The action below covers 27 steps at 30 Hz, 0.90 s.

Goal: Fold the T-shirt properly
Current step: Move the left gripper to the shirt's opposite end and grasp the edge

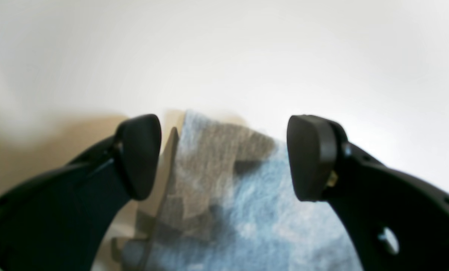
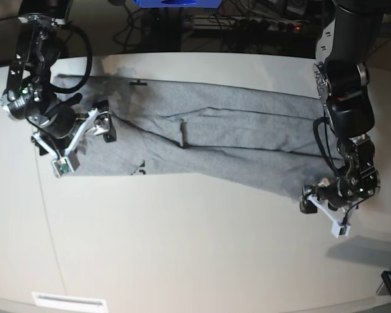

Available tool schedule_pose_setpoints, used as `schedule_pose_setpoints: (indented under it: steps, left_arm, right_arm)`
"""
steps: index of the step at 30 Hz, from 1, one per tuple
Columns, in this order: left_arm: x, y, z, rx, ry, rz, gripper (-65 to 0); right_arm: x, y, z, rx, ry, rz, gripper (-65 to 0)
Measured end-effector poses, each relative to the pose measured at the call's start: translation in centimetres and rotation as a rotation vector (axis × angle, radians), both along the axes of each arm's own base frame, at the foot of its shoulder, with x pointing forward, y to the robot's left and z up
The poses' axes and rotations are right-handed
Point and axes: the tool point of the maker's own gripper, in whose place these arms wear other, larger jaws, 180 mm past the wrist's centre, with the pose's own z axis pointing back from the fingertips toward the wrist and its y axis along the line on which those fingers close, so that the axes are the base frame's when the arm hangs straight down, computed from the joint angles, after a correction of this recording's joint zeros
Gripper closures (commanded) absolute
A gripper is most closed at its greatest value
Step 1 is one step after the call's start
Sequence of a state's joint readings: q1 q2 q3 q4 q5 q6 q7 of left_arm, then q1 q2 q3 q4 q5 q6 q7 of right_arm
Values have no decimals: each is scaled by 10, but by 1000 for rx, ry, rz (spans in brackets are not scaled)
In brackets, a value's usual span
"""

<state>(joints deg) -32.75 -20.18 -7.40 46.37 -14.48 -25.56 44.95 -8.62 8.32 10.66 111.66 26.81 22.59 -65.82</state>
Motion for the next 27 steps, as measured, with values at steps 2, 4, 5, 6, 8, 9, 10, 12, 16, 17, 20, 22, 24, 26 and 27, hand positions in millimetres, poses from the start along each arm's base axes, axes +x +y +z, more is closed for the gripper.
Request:
schedule_pose_setpoints:
  steps: [2, 4, 5, 6, 8, 9, 10, 12, 16, 17, 20, 22, 24, 26, 27]
  left_arm:
    - [-2, 3, -2, 8, 7, 16, -504]
    - [-1, 5, -2, 9, 6, 32, -504]
    - [-1, 7, -2, 10, 6, 58, -504]
    - [-1, 10, -1, 10, 5, 79, -504]
    - [-1, 13, -1, 14, 3, 94, -504]
    - [-2, 15, 0, 16, 4, 100, -504]
    - [-2, 17, 0, 22, 4, 103, -504]
    - [-1, 18, 1, 22, 2, 104, -504]
    - [4, 16, -1, 12, -22, 105, -504]
    - [2, 16, -8, -3, -9, 113, -504]
    - [3, 16, -19, -39, -18, 139, -504]
    - [5, 18, -20, -45, -13, 147, -504]
    - [5, 18, -21, -46, -30, 150, -504]
    - [5, 18, -21, -47, -29, 148, -504]
    - [5, 17, -21, -47, -27, 147, -504]
  right_arm:
    - [0, 0, 0, 1, -1, 0, -580]
    - [0, 0, 0, 0, 0, 0, -580]
    - [0, 0, 0, 0, 0, 0, -580]
    - [0, 0, 0, 0, 0, 0, -580]
    - [0, 0, 0, 0, 0, 0, -580]
    - [0, 0, 0, 0, -1, 0, -580]
    - [0, 0, 0, 1, 0, 0, -580]
    - [0, 0, 0, 0, 0, 0, -580]
    - [0, 0, 0, 0, -1, 0, -580]
    - [0, 0, 0, 0, 0, 0, -580]
    - [0, 0, 0, 1, 0, 1, -580]
    - [-1, 0, -1, 0, 3, 0, -580]
    - [-1, 0, 0, 1, 2, 1, -580]
    - [-1, 0, -1, 0, 2, 0, -580]
    - [-1, 0, -1, 0, 2, 0, -580]
